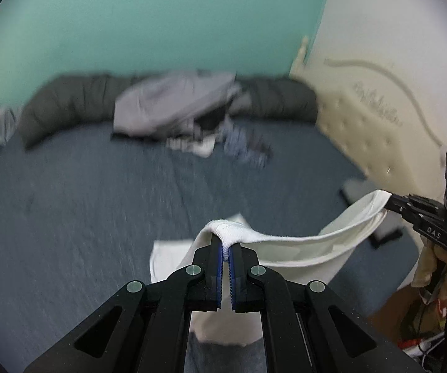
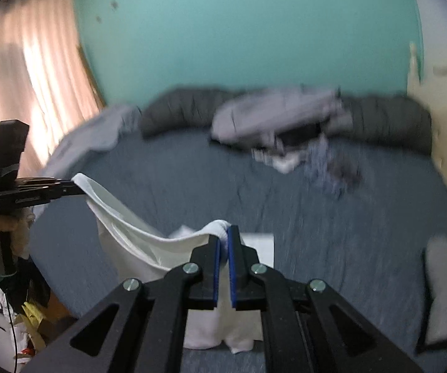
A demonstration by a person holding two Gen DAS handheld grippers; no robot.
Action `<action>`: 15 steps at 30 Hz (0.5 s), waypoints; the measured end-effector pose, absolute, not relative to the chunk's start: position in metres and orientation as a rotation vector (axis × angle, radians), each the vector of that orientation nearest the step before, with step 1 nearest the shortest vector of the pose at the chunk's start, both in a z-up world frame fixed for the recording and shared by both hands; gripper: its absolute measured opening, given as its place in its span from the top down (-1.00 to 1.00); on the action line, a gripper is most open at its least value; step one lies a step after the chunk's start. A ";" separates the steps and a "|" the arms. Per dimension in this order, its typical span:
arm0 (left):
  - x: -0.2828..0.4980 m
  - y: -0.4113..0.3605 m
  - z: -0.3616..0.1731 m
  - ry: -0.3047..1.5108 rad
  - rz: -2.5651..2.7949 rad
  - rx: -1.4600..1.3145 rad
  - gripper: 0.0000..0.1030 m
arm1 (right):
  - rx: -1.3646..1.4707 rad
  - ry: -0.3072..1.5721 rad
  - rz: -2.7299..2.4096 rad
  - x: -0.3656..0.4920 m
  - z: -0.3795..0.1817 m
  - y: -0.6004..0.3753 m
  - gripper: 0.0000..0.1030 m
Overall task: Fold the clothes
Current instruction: 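Lay the shirt down on the bed with both tools, sleeves spread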
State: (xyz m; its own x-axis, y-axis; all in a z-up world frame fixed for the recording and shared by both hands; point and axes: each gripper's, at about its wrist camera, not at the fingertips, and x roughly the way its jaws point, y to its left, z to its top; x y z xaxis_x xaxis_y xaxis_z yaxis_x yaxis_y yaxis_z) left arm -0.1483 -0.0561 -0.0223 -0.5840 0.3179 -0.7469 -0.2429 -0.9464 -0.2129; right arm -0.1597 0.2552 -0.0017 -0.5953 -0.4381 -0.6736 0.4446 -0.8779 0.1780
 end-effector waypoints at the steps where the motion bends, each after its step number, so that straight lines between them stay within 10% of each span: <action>1: -0.151 -0.055 -0.040 -0.126 2.525 -1.263 0.94 | 1.073 0.019 -2.421 -0.163 -0.022 0.253 0.91; 15: -0.191 -0.043 -0.220 -0.163 2.365 -1.580 0.94 | 1.436 0.114 -2.266 -0.207 -0.195 0.246 0.91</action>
State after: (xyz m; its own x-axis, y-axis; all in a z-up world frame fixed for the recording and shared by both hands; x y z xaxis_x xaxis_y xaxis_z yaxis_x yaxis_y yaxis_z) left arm -0.1905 -0.0430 -0.2196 -0.3552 0.3018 -0.8847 -0.1774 -0.9510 -0.2532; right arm -0.2069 0.2456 -0.1947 -0.3547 -0.3290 -0.8752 0.4152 -0.8941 0.1679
